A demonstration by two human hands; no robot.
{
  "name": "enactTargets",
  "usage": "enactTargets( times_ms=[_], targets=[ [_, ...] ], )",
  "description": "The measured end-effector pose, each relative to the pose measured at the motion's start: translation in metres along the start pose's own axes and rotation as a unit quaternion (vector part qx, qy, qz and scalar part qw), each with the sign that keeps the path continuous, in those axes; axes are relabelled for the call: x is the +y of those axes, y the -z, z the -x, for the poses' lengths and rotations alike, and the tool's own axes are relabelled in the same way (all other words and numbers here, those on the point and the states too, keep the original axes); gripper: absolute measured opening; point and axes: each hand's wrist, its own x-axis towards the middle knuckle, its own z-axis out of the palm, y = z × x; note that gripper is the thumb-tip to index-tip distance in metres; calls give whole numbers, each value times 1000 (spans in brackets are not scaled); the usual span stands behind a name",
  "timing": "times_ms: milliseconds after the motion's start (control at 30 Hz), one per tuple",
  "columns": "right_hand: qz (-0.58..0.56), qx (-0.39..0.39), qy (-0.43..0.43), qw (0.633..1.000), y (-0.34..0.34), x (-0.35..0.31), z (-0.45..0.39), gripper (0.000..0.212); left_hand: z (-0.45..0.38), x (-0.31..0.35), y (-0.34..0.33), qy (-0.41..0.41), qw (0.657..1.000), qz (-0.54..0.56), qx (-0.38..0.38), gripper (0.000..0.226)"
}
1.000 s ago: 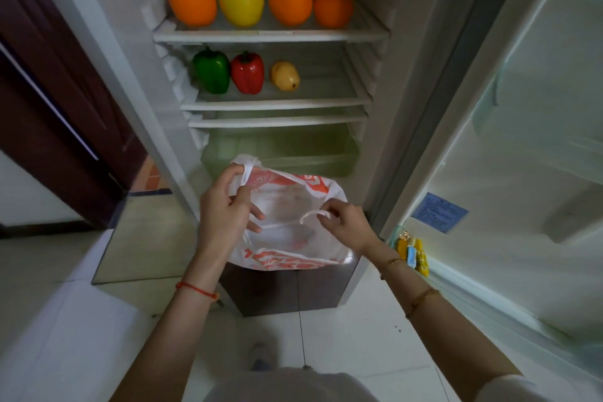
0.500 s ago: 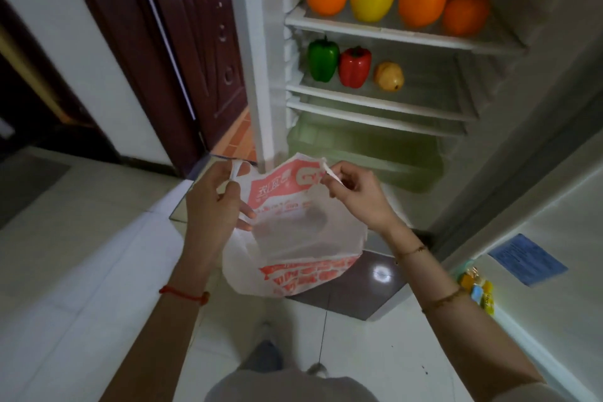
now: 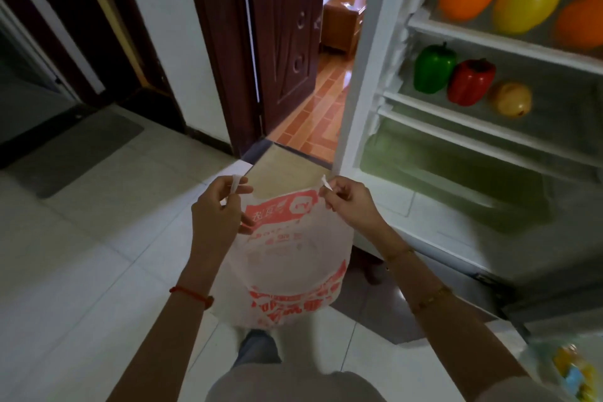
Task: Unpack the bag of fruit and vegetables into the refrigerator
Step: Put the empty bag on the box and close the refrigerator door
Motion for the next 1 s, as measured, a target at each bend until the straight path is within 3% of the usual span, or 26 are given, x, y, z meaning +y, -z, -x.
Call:
enactTargets(
  times_ms=[167,333,467,700,833,1000],
  targets=[
    [43,-11,8,999,-40,-19,-48,15,-51,-23,23,16,1000,-3,0,18],
    [100,25,20,994,-66,-26,-96,28,-106,-36,34,27,999,-8,-39,18],
    [150,43,25,988,-80,-27,-123,26,-148,-49,38,23,997,-31,-71,17],
    [204,92,-17,974,-98,-24,-171,20,-202,-66,33,38,993,-57,-93,23],
    [266,135,-36,954,-104,-22,-204,16,-227,-72,16,58,986,-95,-122,8],
    [309,140,-81,937,-106,-3,-244,15,-257,-86,-14,63,978,-150,-134,27]
  ],
)
